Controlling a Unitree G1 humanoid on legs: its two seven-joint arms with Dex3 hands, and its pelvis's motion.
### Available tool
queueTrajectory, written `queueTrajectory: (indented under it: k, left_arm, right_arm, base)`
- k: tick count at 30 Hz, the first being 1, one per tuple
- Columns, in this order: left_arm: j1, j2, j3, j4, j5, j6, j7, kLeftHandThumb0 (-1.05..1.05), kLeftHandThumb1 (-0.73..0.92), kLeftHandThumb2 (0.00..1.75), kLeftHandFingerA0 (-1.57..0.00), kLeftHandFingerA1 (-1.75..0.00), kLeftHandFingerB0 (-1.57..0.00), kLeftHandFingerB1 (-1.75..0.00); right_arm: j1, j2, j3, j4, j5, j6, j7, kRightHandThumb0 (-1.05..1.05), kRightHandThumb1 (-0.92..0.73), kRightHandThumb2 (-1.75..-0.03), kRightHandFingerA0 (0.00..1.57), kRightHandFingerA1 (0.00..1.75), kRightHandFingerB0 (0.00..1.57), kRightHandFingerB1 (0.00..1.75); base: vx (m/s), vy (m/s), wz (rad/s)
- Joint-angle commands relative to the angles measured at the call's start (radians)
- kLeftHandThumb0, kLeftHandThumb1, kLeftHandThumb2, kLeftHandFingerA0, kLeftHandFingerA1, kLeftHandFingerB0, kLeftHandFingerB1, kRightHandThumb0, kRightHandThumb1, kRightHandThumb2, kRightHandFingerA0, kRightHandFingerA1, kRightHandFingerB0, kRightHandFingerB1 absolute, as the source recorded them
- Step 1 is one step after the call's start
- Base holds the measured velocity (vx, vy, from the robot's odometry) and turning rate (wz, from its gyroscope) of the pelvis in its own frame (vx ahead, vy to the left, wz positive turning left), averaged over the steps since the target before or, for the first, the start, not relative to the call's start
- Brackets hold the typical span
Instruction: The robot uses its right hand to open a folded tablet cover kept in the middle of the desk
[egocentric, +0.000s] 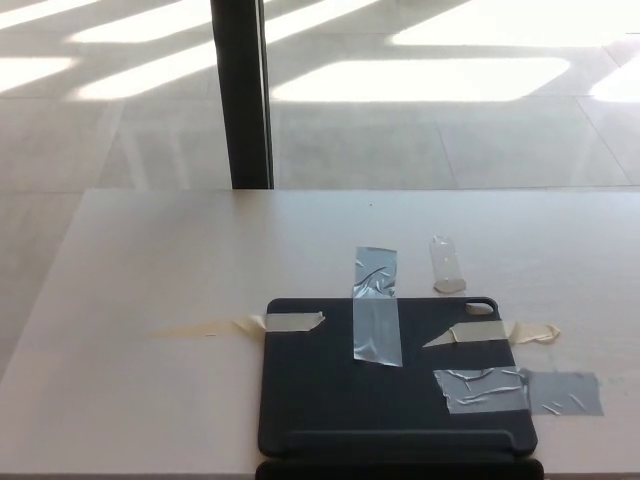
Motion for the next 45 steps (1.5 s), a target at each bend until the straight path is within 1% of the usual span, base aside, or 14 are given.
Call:
queueTrajectory:
  k: [1,2,4,8,10,11,13,14,15,17,23,36,39,45]
  left_arm:
    - [-0.015,0.045,0.014,0.013,-0.038,0.04,0.002,-0.87,0.92,0.76,-0.75,-0.77,-0.49,-0.65]
    - [-0.017,0.045,0.01,0.012,-0.034,0.039,0.005,-0.87,0.92,0.75,-0.76,-0.77,-0.5,-0.65]
    - [-0.014,0.045,0.002,0.013,-0.029,0.031,0.0,-0.87,0.92,0.77,-0.77,-0.77,-0.5,-0.65]
    - [-0.009,0.046,-0.004,0.011,-0.03,0.026,-0.007,-0.87,0.92,0.78,-0.75,-0.77,-0.47,-0.63]
    - [-0.019,0.045,-0.003,0.012,-0.035,0.035,0.002,-0.87,0.92,0.76,-0.75,-0.76,-0.49,-0.64]
    - [-0.013,0.045,-0.003,0.011,-0.036,0.034,-0.001,-0.88,0.92,0.77,-0.75,-0.78,-0.48,-0.64]
    - [-0.007,0.043,-0.001,0.01,-0.043,0.033,-0.004,-0.88,0.92,0.77,-0.75,-0.78,-0.47,-0.64]
    - [-0.001,0.043,-0.005,0.008,-0.04,0.028,-0.002,-0.88,0.92,0.77,-0.77,-0.79,-0.48,-0.64]
    - [0.007,0.041,-0.012,0.009,-0.034,0.019,-0.007,-0.88,0.92,0.78,-0.76,-0.76,-0.47,-0.62]
    - [0.006,0.041,-0.01,0.011,-0.038,0.021,-0.006,-0.87,0.92,0.77,-0.75,-0.77,-0.48,-0.63]
    - [0.013,0.042,-0.002,0.017,-0.046,0.028,-0.002,-0.89,0.92,0.76,-0.74,-0.78,-0.48,-0.65]
    - [0.049,0.037,-0.005,0.018,-0.044,0.014,-0.01,-0.9,0.92,0.74,-0.75,-0.78,-0.48,-0.64]
    - [0.05,0.036,0.0,0.019,-0.048,0.025,-0.001,-0.9,0.92,0.74,-0.74,-0.79,-0.47,-0.64]
    - [0.069,0.027,0.002,0.022,-0.05,0.005,-0.011,-0.92,0.92,0.75,-0.75,-0.79,-0.47,-0.65]
  right_arm:
    - [0.075,0.013,-0.055,-0.067,0.165,0.108,0.144,-0.85,-0.92,-0.72,0.77,0.72,0.42,0.39]
    - [0.09,0.023,-0.064,-0.072,0.165,0.132,0.141,-0.82,-0.75,-1.14,0.73,0.7,0.38,0.52]
    - [0.101,0.032,-0.077,-0.081,0.169,0.15,0.154,-0.88,-0.92,-0.73,0.77,0.64,0.42,0.38]
    - [0.113,0.055,-0.109,-0.09,0.217,0.198,0.192,-0.9,-0.92,-0.72,0.79,0.56,0.38,0.38]
    - [0.098,0.06,-0.125,-0.107,0.23,0.24,0.219,-0.87,-0.75,-1.16,0.73,0.64,0.33,0.51]
    - [0.1,0.058,-0.131,-0.114,0.24,0.242,0.229,-0.9,-0.92,-0.73,0.75,0.53,0.38,0.38]
    - [0.1,0.054,-0.154,-0.142,0.262,0.269,0.257,-0.91,-0.92,-0.73,0.75,0.54,0.38,0.37]
    - [0.096,0.055,-0.18,-0.14,0.298,0.244,0.266,-0.88,-0.76,-1.14,0.65,0.63,0.34,0.52]
    - [0.056,0.034,-0.325,-0.213,0.396,0.278,0.287,-0.88,-0.92,-0.69,0.69,0.52,0.38,0.37]
    - [0.026,0.034,-0.412,-0.234,0.465,0.31,0.302,-0.81,-0.75,-1.11,0.59,0.62,0.34,0.51]
    - [-0.245,-0.056,-0.907,-0.094,0.674,0.402,0.219,-0.88,-0.92,-0.7,0.7,0.5,0.45,0.39]
    - [-0.363,-0.269,-1.396,0.818,0.729,0.13,0.004,-0.83,-0.88,-0.67,0.79,0.52,0.45,0.4]
    - [-0.379,-0.275,-1.441,1.056,0.779,-0.017,-0.024,-0.85,-0.88,-0.67,1.06,0.95,0.43,0.46]
    - [-0.382,-0.262,-1.442,1.256,0.768,-0.075,-0.149,-0.87,-0.92,-0.73,0.84,0.85,0.45,0.46]
  base:
    - [0.0,0.0,0.0]
    - [0.0,0.0,0.0]
    - [0.0,0.0,0.0]
    - [0.0,0.0,0.0]
    - [0.0,0.0,0.0]
    - [0.0,0.0,0.0]
    - [0.0,0.0,0.0]
    - [0.0,0.0,0.0]
    - [0.0,0.0,0.0]
    - [0.0,0.0,0.0]
    - [0.0,0.0,0.0]
    - [0.0,0.0,0.0]
    - [0.0,0.0,0.0]
    - [0.0,0.0,0.0]
